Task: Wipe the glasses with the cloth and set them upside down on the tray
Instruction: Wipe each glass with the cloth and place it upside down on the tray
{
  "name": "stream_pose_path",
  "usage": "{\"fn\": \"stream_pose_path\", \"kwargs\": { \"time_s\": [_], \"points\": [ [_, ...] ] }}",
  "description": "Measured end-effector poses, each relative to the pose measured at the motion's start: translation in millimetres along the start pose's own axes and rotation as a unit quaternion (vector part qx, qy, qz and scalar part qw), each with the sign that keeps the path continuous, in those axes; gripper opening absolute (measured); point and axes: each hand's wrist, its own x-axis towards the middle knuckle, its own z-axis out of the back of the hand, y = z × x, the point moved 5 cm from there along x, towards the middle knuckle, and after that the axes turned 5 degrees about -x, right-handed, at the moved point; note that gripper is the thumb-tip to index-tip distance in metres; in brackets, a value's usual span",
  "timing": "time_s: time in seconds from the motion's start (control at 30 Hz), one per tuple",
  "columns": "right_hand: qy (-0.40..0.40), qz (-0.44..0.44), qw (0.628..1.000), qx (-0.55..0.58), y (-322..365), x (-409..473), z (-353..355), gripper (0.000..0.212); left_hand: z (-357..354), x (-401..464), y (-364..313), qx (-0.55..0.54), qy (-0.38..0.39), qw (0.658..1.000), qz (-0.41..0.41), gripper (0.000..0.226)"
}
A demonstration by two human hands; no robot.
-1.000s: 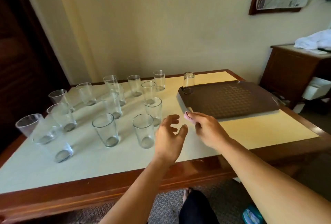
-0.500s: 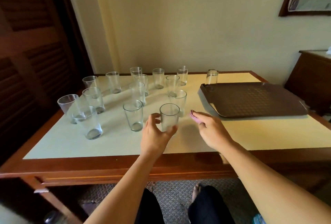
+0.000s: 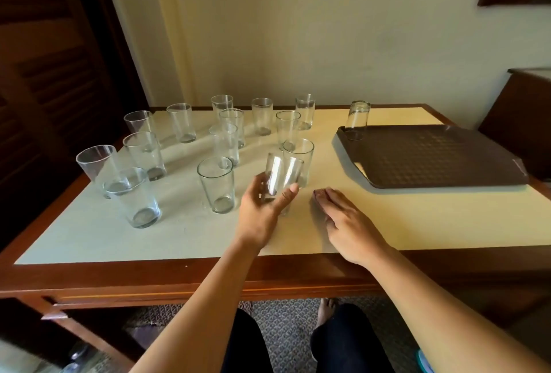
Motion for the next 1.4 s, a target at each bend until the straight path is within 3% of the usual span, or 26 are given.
{"fn": "stream_pose_path", "kwargs": {
  "time_s": [0.13, 0.23, 0.4, 0.5, 0.6, 0.73, 0.83, 0.97, 1.03, 1.13, 1.27, 1.4],
  "points": [
    [-0.007, 0.006, 1.0, -0.006, 1, -3, -2, 0.055, -12, -4, -5, -0.153, 0.003, 0.985, 0.079, 0.055],
    [-0.01, 0.013, 1.0, -0.012, -1, -4, -3, 0.056, -16, -5, -5, -0.236, 0.022, 0.965, 0.113, 0.069],
    [-0.014, 0.014, 1.0, -0.008, -3, -4, -4, 0.056, -10, 1, -14, -0.154, 0.023, 0.987, 0.03, 0.073],
    [-0.015, 0.015, 1.0, -0.003, -5, -3, -7, 0.056, -9, 3, -25, -0.243, -0.016, 0.969, 0.033, 0.054],
    [-0.009, 0.006, 1.0, 0.003, -8, -2, -10, 0.056, -18, 4, -33, -0.343, -0.004, 0.936, 0.078, 0.03],
    [-0.009, 0.0, 1.0, 0.003, -8, -2, -10, 0.056, -28, 0, -33, -0.403, 0.016, 0.902, 0.156, 0.032],
    [-0.017, 0.01, 1.0, 0.001, -7, -1, -10, 0.055, -28, -2, -29, -0.396, 0.006, 0.895, 0.204, 0.042],
    [-0.036, 0.016, 0.999, 0.028, -9, -2, -11, 0.056, -23, 1, -26, -0.282, 0.025, 0.935, 0.212, 0.032],
    [-0.06, -0.01, 0.991, 0.122, -8, 0, -4, 0.056, -20, 5, -26, -0.237, 0.033, 0.951, 0.195, 0.023],
    [-0.148, -0.06, 0.944, 0.288, 3, 0, 24, 0.055, -17, 10, -28, -0.22, 0.061, 0.961, 0.156, 0.018],
    [-0.236, 0.041, 0.919, 0.312, 59, -1, 67, 0.047, -23, 10, -28, -0.208, 0.081, 0.967, 0.121, 0.071],
    [-0.265, 0.076, 0.922, 0.27, 83, 8, 72, 0.05, -44, -1, -41, -0.251, 0.098, 0.955, 0.125, 0.04]
  ]
}}
